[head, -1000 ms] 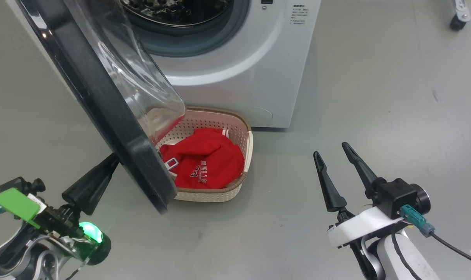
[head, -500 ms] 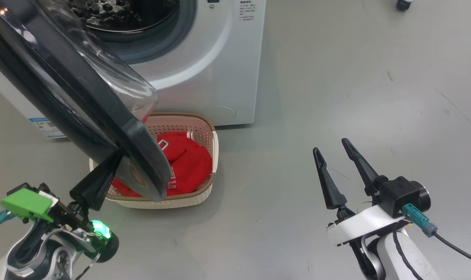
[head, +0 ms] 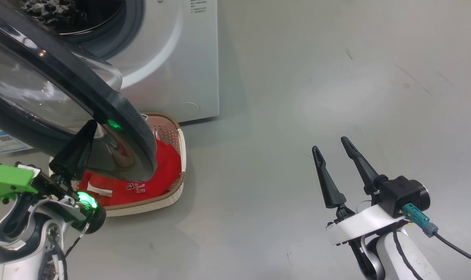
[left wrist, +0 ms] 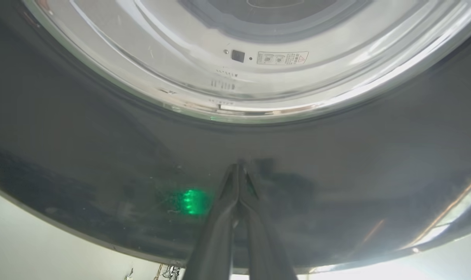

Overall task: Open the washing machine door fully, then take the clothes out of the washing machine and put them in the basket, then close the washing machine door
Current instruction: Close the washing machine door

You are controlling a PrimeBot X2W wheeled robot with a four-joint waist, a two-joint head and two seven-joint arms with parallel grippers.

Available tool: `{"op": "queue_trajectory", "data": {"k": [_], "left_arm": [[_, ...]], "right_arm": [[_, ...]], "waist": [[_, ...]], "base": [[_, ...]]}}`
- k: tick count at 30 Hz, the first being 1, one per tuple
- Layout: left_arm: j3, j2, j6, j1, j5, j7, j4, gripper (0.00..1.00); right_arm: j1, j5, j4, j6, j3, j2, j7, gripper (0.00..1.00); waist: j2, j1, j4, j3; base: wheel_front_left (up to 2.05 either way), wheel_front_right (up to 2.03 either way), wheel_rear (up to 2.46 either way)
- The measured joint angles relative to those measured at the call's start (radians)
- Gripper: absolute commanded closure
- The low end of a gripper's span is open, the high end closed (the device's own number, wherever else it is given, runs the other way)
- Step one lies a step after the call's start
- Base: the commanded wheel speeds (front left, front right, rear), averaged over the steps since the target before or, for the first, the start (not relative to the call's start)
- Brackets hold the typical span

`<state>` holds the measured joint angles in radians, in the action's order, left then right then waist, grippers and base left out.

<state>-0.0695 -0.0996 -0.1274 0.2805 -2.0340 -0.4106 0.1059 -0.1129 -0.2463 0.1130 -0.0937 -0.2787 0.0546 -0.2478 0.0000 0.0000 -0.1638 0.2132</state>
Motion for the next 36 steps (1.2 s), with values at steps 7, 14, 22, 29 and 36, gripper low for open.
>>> {"op": "queue_trajectory", "data": {"k": [7,14,22,29,36], "left_arm": [[-0.012,0.018,0.011,0.061,0.002,0.035,0.026,1.0],[0.023,0.035,0.016,0.118,0.012,0.048,0.054,1.0],[0.032,0.043,0.037,0.162,0.022,0.077,0.107,1.0],[0.072,0.044,0.07,0.171,0.06,0.063,0.147,1.0],[0.114,0.037,0.123,0.146,0.104,0.037,0.163,1.0]], "right_arm": [[0.005,-0.006,-0.006,0.005,0.007,-0.002,0.0,0.0],[0.016,-0.007,-0.014,0.01,0.02,-0.004,0.0,0.0],[0.022,-0.007,-0.02,0.015,0.023,-0.006,0.0,0.0],[0.022,-0.007,-0.036,0.017,0.032,-0.006,0.0,0.0],[0.025,-0.01,-0.047,0.019,0.057,-0.007,0.0,0.0]], "waist": [[0.0,0.0,-0.054,0.018],[0.0,0.0,-0.075,0.031],[0.0,0.0,-0.071,0.038],[0.0,0.0,-0.049,0.036],[0.0,0.0,-0.012,0.018]], "base": [[0.0,0.0,0.0],[0.0,0.0,0.0],[0.0,0.0,0.0],[0.0,0.0,0.0],[0.0,0.0,0.0]]}}
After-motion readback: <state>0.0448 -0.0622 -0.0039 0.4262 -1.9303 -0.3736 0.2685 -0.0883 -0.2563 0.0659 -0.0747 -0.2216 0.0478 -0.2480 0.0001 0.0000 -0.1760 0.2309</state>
